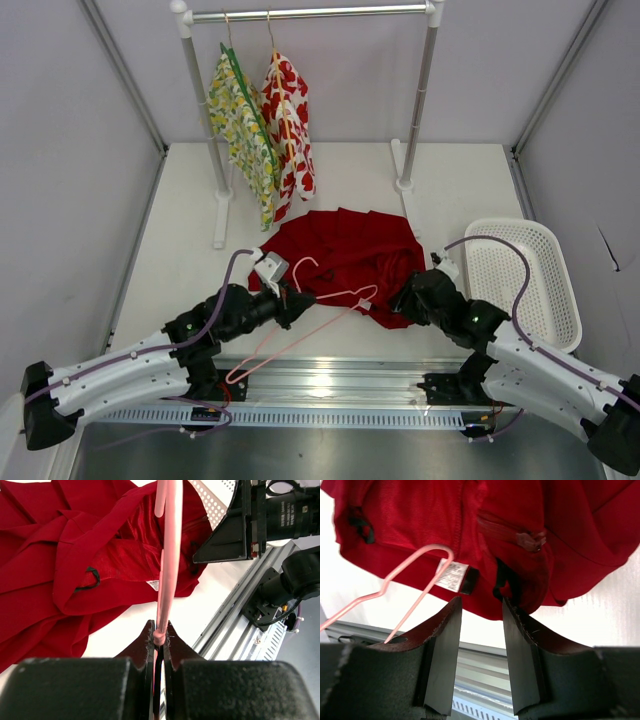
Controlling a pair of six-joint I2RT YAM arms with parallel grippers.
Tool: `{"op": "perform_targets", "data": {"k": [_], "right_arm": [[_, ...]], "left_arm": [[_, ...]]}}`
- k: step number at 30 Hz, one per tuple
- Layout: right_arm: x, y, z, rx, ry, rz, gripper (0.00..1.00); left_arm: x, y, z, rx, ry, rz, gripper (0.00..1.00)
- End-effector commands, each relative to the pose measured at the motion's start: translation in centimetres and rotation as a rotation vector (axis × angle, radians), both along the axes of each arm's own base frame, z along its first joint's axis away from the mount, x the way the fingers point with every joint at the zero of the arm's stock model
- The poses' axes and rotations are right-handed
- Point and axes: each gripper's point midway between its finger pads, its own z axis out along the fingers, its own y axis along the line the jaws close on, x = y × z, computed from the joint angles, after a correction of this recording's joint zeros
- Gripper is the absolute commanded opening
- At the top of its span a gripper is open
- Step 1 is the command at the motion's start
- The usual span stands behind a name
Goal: Place the skirt on the hanger
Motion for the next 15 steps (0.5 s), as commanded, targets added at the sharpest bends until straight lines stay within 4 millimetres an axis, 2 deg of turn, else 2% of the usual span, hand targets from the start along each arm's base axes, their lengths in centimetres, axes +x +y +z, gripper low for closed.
{"op": "perform_targets", "data": {"k": [1,6,15], "right_arm": [[0.6,-0.1,-0.2,0.002,-0.026,-0.035,0.43],[1.0,0.1,-1.0,0.014,-0.037,-0.04,0.43],[2.0,0.8,-0.3,0.052,-0.087,-0.049,0.4]], "left_arm": [[0.2,-0.7,3.5,-0.084,-0.05,-0.017,0.0],[0.2,-0.7,3.5,-0.08,-0.051,-0.017,0.0],[0.1,-0.8,3.4,-0.082,-0.048,-0.021,0.0]]}}
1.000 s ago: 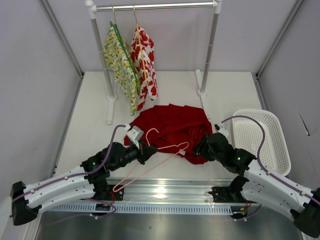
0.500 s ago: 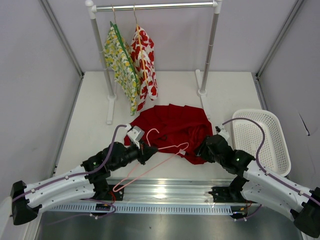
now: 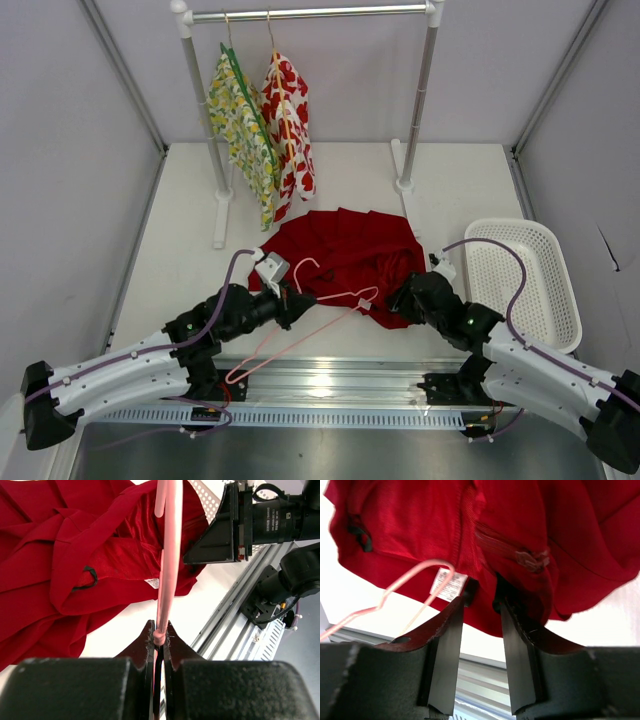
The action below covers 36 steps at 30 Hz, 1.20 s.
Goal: Place the skirt on the hanger
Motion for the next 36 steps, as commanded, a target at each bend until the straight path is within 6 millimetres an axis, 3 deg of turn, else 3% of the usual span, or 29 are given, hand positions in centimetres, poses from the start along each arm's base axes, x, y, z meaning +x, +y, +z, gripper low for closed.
{"op": "perform_targets", "data": {"k": [1,9,19,28,36], "right_arm": [[1.4,0.4,0.9,0.03,-0.062,-0.042,0.4],[1.6,0.6,-0.2,0.022,-0.045,-0.042,0.37],[1.9,0.0,-0.3,0.013,-0.051,-0.059,0.17],[2.4,-0.2,-0.5,0.007,-0.038,-0.068,0.21],[2.6,-0.1,1.7,0.023,-0.064,-0.064,0.08]], "left_arm": [[0.3,-0.7,3.5,-0.084,-0.051,-0.01,0.0],[0.3,-0.6,3.4,-0.082,-0.052,-0.008,0.0],[0.2,-0.6,2.9,-0.086,-0.054,-0.012,0.0],[0.2,-0.9,2.7,-0.094,-0.053,-0.018,0.0],[0.2,-1.0,2.4,-0.1,-0.063,-0.026,0.0]]}}
